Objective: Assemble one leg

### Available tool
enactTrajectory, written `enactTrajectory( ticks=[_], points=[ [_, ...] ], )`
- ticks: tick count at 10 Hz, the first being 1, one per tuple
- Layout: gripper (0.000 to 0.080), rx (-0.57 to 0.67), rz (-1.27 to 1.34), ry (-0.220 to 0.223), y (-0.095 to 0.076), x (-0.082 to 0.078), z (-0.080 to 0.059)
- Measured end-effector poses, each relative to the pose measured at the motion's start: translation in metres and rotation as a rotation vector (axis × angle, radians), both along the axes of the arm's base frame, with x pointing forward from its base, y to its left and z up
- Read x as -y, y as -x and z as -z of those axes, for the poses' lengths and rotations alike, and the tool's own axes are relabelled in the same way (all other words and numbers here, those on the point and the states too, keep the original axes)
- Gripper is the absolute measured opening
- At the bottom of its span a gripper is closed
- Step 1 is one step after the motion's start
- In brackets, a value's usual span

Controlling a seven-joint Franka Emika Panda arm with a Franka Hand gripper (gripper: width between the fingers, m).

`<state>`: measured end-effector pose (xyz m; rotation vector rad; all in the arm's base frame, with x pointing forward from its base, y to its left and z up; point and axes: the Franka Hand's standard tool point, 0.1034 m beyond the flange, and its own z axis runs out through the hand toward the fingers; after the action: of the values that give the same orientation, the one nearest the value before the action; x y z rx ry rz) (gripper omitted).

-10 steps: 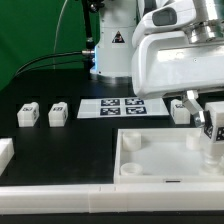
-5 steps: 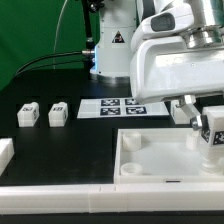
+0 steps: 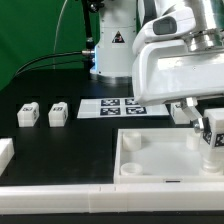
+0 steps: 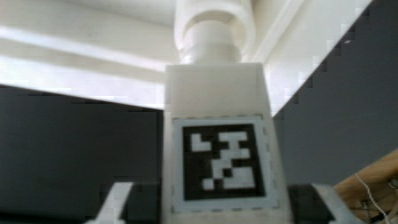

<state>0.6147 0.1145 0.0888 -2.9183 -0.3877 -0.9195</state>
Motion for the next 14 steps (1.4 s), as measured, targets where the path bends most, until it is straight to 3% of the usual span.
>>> enactTrajectory(
  ticks=[5, 14],
  points=[
    [0.0294, -0.011, 0.000, 0.002, 0.0053, 0.0011, 0.0100],
    [0.0294, -0.009, -0.003, 0.005, 0.0011, 0.0021, 0.0080]
  ],
)
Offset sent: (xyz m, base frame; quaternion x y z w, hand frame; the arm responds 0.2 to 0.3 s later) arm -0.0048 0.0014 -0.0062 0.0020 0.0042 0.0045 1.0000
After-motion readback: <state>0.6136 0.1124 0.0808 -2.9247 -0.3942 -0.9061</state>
